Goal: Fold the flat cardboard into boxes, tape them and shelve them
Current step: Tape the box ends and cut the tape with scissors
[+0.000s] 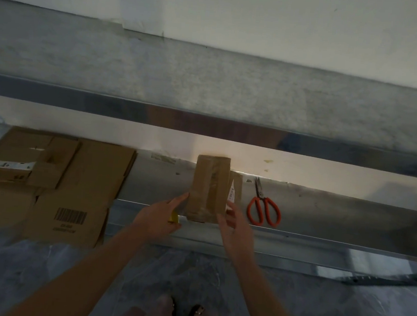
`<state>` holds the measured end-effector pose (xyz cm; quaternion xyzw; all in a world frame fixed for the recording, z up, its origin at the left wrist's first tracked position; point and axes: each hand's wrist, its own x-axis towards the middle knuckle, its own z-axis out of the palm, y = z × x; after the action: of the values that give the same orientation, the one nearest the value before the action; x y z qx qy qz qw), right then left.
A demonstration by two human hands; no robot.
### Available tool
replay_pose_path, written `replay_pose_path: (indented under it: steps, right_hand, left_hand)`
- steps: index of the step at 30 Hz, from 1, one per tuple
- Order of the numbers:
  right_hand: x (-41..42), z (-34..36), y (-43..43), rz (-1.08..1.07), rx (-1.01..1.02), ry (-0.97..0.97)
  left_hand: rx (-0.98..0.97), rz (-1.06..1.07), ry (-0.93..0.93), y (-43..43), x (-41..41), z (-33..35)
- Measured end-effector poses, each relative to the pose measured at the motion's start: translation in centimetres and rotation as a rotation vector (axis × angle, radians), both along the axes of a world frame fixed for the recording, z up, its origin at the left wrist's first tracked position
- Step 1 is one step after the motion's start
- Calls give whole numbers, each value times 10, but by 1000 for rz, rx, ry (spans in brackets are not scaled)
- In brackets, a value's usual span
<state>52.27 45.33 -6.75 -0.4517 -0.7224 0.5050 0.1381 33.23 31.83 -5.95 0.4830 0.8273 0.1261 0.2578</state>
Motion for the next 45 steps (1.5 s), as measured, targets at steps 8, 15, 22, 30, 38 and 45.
replay_pose_path:
  steps: [8, 15, 22, 30, 38, 45]
  right_hand:
    - [-10, -2, 17, 38, 2, -67]
    - [-15, 0, 18, 7, -106, -18]
    - [-16, 0, 22, -12, -164, 16]
    - [-16, -4, 18, 77, -22, -83]
    - [20, -3, 35, 348, 648, -403]
    - [54, -27, 92, 332, 638, -716]
  left_hand:
    - [63, 114, -184, -7, -19, 11]
    - [87, 197, -450, -24, -35, 9]
    - [45, 87, 129, -13, -36, 2]
    - [143, 35, -56, -28, -44, 1]
    - [98, 22, -24, -18, -40, 13]
    - [96, 52, 42, -13, -37, 21]
